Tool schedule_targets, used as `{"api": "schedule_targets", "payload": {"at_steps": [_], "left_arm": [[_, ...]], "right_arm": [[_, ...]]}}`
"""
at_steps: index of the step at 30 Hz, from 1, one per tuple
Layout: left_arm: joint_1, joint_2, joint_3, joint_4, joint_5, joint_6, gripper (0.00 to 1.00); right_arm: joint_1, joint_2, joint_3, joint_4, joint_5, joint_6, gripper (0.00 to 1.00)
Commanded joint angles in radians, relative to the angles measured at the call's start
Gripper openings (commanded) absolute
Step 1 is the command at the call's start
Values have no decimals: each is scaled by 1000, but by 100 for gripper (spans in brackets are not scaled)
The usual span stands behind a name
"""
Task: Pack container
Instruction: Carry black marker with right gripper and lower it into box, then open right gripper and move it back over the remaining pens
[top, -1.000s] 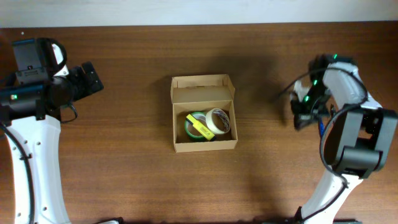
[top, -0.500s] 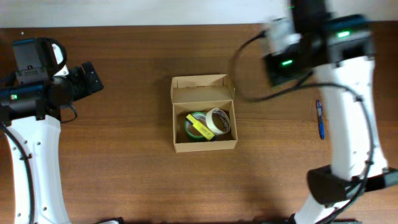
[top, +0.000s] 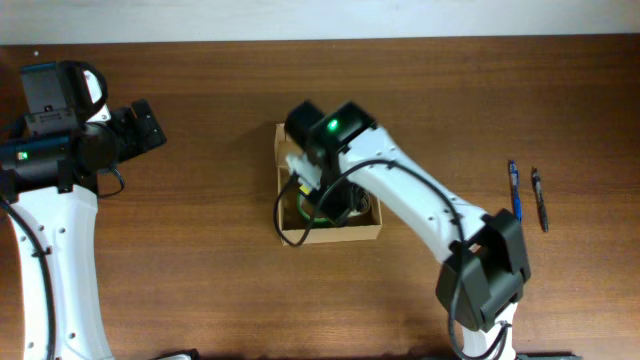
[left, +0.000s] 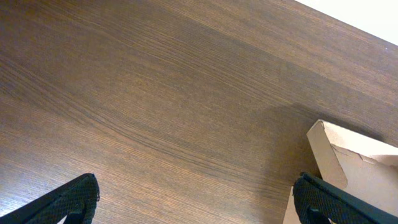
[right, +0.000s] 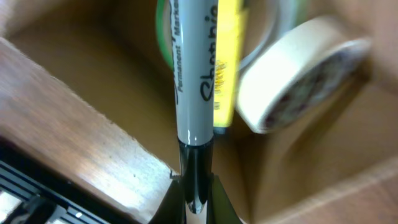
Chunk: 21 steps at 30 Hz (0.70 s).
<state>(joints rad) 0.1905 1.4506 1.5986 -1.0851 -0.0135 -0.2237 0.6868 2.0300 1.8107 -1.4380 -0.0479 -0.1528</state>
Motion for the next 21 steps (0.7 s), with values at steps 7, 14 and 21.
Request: {"api": "schedule_targets", "payload": {"at_steps": [7, 14, 21], "left_arm": [[4, -2, 0, 0, 10, 16, 99], [4, -2, 0, 0, 10, 16, 99], [4, -2, 0, 0, 10, 16, 99]], "right_arm": [[-8, -13, -211, 97, -12, 11, 4], [-32, -13, -214, 100, -11, 11, 60], [-42, -23, -96, 63, -8, 39, 59]]}}
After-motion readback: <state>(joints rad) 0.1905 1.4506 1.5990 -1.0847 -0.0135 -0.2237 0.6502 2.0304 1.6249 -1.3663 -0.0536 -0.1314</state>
